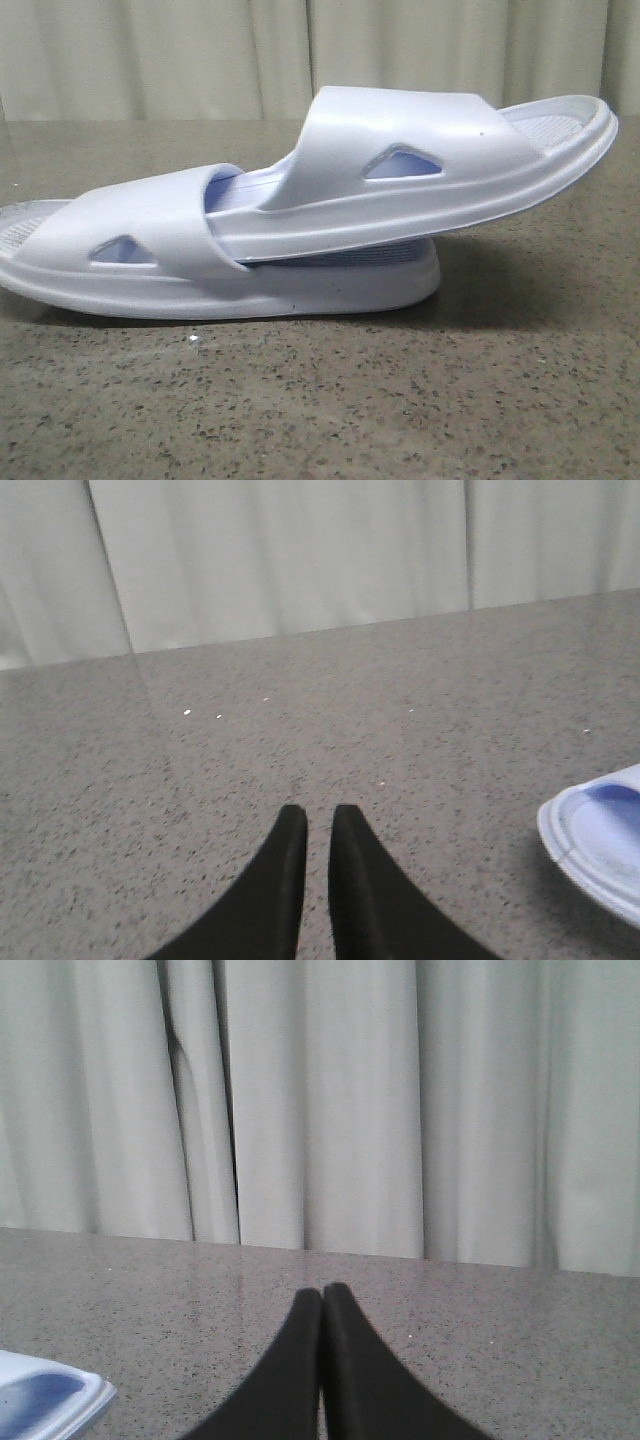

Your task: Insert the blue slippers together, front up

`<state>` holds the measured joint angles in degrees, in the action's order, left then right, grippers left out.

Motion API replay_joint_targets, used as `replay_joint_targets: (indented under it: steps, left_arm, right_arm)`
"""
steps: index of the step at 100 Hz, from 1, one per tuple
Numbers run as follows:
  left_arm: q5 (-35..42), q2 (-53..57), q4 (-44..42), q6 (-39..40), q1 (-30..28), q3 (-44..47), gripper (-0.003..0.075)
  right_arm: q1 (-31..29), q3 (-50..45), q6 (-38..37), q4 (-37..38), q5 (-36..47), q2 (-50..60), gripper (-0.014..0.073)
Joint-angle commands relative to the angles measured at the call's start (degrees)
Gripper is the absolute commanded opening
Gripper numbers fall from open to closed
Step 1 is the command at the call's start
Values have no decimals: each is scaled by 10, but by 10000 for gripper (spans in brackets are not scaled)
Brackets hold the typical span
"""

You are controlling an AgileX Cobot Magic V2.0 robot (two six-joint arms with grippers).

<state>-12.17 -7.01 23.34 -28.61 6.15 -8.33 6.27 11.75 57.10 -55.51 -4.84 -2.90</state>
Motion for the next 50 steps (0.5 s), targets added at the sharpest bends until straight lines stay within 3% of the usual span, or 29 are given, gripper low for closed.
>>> replay_joint_targets:
  steps: [1, 16, 50]
  left_arm:
    - [65, 9, -145, 170, 4, 2, 16]
    - [137, 30, -273, 286, 4, 41, 16]
    - [159, 63, -276, 303, 4, 90, 16]
  right_arm:
    - [-2, 14, 10, -4, 30, -5, -107]
    - [-2, 14, 10, -4, 29, -5, -107]
    - [-2, 14, 10, -4, 29, -5, -107]
